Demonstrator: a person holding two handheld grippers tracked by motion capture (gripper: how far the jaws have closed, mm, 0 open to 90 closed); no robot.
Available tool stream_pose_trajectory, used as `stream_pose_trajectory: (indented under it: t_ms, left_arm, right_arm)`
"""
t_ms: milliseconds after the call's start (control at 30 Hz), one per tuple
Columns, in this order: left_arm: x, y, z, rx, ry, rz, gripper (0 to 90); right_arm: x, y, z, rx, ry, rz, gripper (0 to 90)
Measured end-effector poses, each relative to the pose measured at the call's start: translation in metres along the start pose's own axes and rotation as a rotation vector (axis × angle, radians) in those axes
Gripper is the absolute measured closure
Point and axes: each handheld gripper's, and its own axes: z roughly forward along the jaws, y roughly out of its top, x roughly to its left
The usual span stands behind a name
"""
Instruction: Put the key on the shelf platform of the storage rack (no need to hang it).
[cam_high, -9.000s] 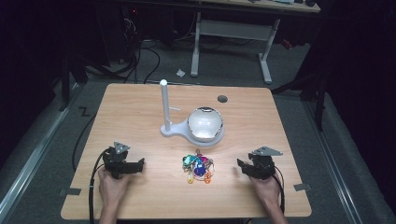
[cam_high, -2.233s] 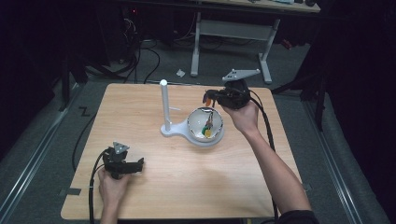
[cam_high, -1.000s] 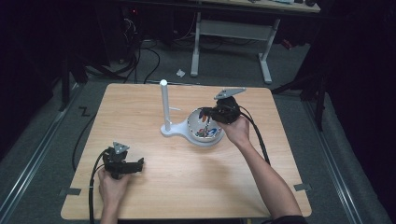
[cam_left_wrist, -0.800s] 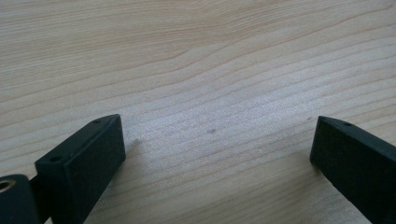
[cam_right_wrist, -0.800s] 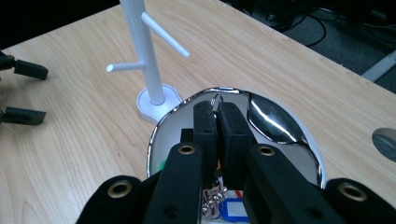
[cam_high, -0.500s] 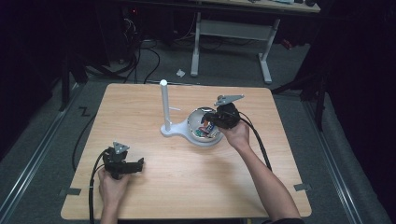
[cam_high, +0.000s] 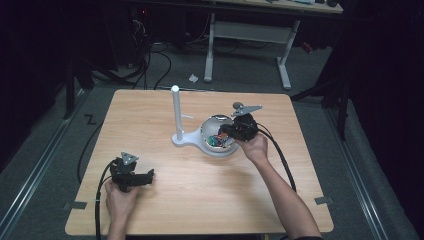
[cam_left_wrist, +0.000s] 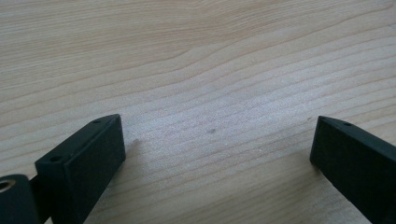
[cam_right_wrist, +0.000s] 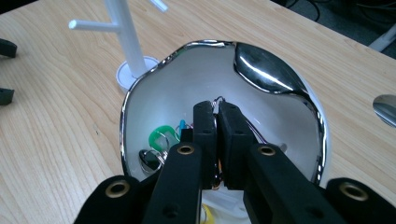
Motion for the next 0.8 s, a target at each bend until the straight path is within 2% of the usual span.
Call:
stream_pose_trajectory:
  t_ms: [233, 300, 333, 400, 433, 467, 533, 667, 800]
  left_arm:
    - [0.0, 0.0, 0.0, 0.0, 0.0, 0.0, 3.5]
    - [0.0, 0.0, 0.0, 0.0, 0.0, 0.001, 3.5]
    - [0.0, 0.0, 0.0, 0.0, 0.0, 0.0, 3.5]
    - [0.0, 0.0, 0.0, -0.001, 0.0, 0.0, 3.5]
    - [0.0, 0.0, 0.0, 0.0, 0.0, -0.001, 3.5]
    - [0.0, 0.0, 0.0, 0.0, 0.0, -0.001, 3.5]
    - [0.0, 0.0, 0.0, 0.0, 0.0, 0.0, 3.5]
    - [0.0, 0.0, 0.0, 0.0, 0.0, 0.0, 3.5]
    - [0.0, 0.0, 0.0, -0.001, 0.001, -0.001, 3.6]
  right_arm:
    - [-0.004, -0.008, 0.0, 0.018, -0.008, 0.019, 85.1]
    - [-0.005, -0.01, 0.001, 0.023, -0.005, 0.023, 83.4]
    - [-0.006, -0.014, 0.004, 0.032, 0.003, 0.042, 80.5]
    - [-0.007, -0.015, 0.004, 0.033, 0.006, 0.041, 79.6]
    - [-0.006, -0.015, 0.004, 0.035, 0.01, 0.051, 74.8]
    - [-0.006, -0.015, 0.004, 0.035, 0.01, 0.051, 74.8]
    - [-0.006, -0.013, 0.0, 0.012, 0.013, 0.062, 68.1]
    - [-0.006, -0.011, -0.005, -0.018, 0.017, 0.076, 61.9]
    - [-0.007, -0.009, -0.016, -0.051, -0.008, 0.097, 53.6]
